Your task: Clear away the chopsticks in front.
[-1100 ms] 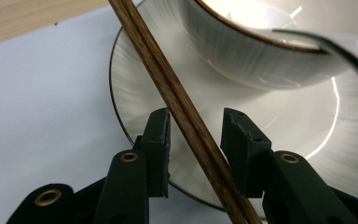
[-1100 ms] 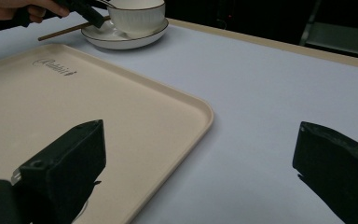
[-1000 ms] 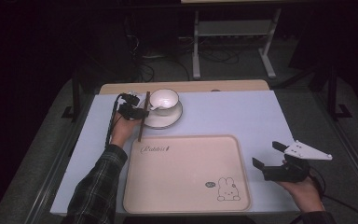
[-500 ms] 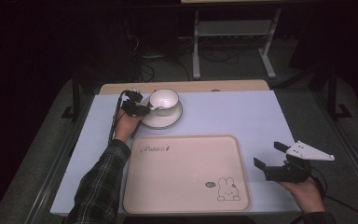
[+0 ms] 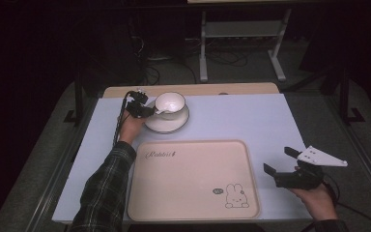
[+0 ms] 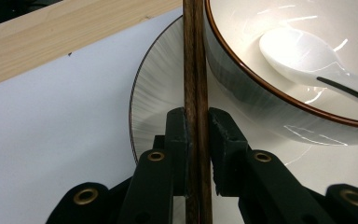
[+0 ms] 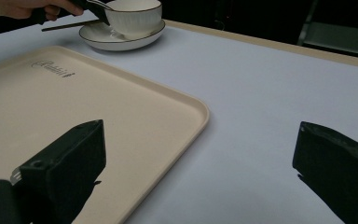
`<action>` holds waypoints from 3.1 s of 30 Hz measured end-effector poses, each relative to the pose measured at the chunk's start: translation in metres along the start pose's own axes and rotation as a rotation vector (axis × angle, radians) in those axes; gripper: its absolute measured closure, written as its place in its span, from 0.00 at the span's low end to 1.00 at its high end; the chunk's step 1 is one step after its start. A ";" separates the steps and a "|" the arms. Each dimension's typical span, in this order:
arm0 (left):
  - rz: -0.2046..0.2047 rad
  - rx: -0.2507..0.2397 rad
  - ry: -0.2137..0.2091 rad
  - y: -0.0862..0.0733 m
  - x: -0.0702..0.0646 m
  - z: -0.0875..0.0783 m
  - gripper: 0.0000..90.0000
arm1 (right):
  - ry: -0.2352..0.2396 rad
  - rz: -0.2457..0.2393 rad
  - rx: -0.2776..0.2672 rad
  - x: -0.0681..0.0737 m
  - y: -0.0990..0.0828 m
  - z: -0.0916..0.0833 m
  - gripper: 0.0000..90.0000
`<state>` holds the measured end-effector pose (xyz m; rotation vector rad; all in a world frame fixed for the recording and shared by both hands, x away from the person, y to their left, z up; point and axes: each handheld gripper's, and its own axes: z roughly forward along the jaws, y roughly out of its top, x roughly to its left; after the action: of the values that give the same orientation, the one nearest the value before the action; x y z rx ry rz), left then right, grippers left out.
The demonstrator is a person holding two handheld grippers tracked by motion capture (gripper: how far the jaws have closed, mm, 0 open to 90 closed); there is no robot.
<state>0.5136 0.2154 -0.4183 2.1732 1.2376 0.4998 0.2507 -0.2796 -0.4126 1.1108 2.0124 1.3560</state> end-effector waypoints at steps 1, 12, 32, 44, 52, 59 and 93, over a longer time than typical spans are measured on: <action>0.002 0.001 0.001 0.000 0.000 0.000 0.86 | 0.000 0.000 0.000 0.000 0.000 0.000 0.02; -0.024 -0.053 -0.034 -0.008 0.007 -0.036 0.78 | -0.005 0.003 -0.002 0.001 -0.001 -0.002 0.02; -0.078 -0.078 -0.106 -0.051 0.022 -0.062 0.85 | 0.001 -0.010 0.008 0.006 0.000 0.001 0.02; -0.108 -0.078 -0.122 -0.053 0.025 -0.051 0.84 | -0.002 -0.008 0.010 0.004 -0.001 0.000 0.02; -0.098 -0.050 -0.119 -0.054 0.023 -0.044 0.84 | -0.004 -0.009 0.011 0.005 -0.001 0.000 0.02; -0.099 -0.035 -0.124 -0.056 0.022 -0.039 0.85 | -0.004 -0.008 0.010 0.004 -0.001 0.000 0.02; -0.171 -0.079 -0.112 -0.082 0.034 -0.087 0.95 | -0.008 -0.006 0.009 0.003 -0.001 -0.002 0.02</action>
<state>0.4275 0.3035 -0.4042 1.9805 1.3055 0.3461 0.2467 -0.2781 -0.4129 1.1112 2.0165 1.3381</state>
